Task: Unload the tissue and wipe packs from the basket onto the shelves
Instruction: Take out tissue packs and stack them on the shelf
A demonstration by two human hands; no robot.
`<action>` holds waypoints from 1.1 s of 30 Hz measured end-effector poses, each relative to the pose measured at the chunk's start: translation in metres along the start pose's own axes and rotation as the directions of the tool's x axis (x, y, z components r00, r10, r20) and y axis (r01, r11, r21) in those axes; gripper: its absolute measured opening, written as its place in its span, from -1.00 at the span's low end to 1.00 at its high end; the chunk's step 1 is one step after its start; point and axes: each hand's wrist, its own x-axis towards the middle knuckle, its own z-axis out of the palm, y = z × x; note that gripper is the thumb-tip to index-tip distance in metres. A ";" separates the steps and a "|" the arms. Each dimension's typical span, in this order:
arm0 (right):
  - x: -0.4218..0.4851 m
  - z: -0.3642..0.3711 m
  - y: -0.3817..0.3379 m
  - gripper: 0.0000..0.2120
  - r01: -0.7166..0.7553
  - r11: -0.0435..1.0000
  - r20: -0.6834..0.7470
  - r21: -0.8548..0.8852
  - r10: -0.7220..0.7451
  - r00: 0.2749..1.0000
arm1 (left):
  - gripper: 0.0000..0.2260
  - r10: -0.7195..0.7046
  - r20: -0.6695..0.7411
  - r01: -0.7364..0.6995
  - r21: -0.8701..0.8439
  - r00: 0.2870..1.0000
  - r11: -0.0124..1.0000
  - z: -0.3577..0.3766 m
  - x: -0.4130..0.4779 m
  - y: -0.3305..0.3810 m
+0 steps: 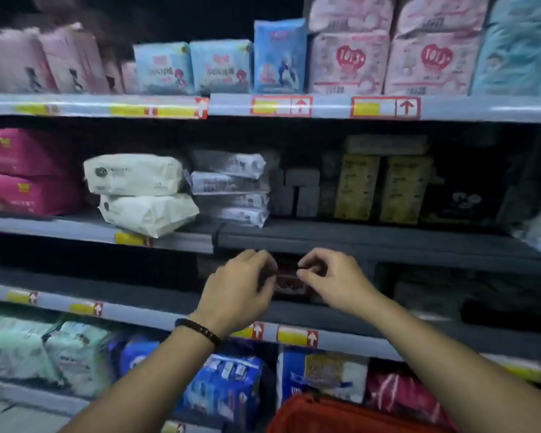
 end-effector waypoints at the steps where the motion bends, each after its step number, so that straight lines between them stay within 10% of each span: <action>1: -0.018 0.004 0.017 -0.96 -0.009 1.000 0.059 -0.024 0.010 0.998 | -0.86 0.017 0.097 -0.013 -0.041 0.995 0.999 0.016 -0.017 0.009; 9: -0.172 0.052 0.188 -0.88 -0.216 0.947 0.417 -0.239 0.301 0.858 | -0.78 0.113 0.813 -0.010 -0.131 0.572 0.991 0.171 -0.147 0.049; 16: -0.265 0.122 0.284 -0.77 -0.490 0.815 0.372 -0.309 0.578 0.726 | -0.32 -0.022 0.966 -0.029 0.030 0.256 0.999 0.269 -0.205 0.049; 22: -0.274 0.164 0.287 -0.21 -0.558 0.751 0.398 -0.354 0.661 0.636 | -0.26 -0.074 0.972 -0.020 0.080 0.224 0.997 0.293 -0.224 0.065; 33: -0.264 0.159 0.284 -0.70 -0.487 0.849 0.402 -0.204 0.526 0.749 | -0.28 -0.139 0.938 -0.030 0.156 0.317 0.987 0.304 -0.222 0.069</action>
